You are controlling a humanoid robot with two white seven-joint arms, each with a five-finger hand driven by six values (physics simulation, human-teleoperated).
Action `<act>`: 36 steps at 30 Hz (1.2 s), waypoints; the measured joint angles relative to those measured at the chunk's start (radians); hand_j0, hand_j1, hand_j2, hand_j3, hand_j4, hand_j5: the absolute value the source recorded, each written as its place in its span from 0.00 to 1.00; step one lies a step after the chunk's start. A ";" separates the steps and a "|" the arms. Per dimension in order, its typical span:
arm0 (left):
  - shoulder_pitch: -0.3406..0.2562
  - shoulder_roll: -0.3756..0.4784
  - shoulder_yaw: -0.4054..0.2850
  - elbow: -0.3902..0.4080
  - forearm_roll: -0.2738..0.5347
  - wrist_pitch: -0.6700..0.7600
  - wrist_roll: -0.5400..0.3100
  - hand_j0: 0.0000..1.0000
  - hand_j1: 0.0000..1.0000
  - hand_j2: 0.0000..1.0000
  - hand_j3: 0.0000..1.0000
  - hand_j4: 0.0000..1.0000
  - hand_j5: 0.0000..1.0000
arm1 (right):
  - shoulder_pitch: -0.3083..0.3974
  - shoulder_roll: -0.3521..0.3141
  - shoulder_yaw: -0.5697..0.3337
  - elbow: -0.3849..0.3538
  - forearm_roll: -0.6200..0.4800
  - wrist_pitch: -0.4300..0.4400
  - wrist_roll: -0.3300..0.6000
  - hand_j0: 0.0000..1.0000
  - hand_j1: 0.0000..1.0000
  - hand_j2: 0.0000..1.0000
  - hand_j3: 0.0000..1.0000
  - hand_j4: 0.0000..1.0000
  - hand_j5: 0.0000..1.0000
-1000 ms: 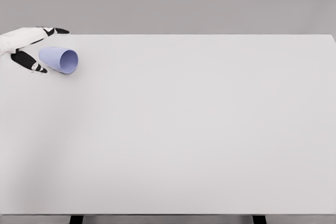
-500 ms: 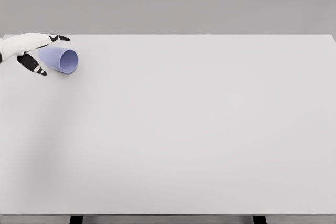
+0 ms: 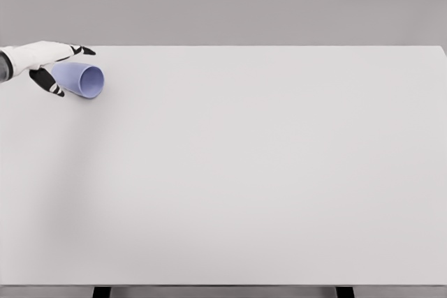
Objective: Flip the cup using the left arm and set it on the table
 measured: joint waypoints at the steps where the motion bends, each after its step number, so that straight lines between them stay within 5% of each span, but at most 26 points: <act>1: -0.002 -0.002 0.000 0.003 -0.006 0.000 0.000 0.97 0.97 0.97 0.97 0.97 0.97 | 0.000 0.000 0.000 0.000 0.000 0.000 0.000 1.00 1.00 1.00 1.00 1.00 1.00; 36: -0.063 -0.096 -0.002 0.126 -0.231 0.064 0.000 0.98 0.98 0.98 0.98 0.98 0.98 | 0.000 0.000 0.000 0.000 0.000 0.000 0.000 1.00 1.00 1.00 1.00 1.00 1.00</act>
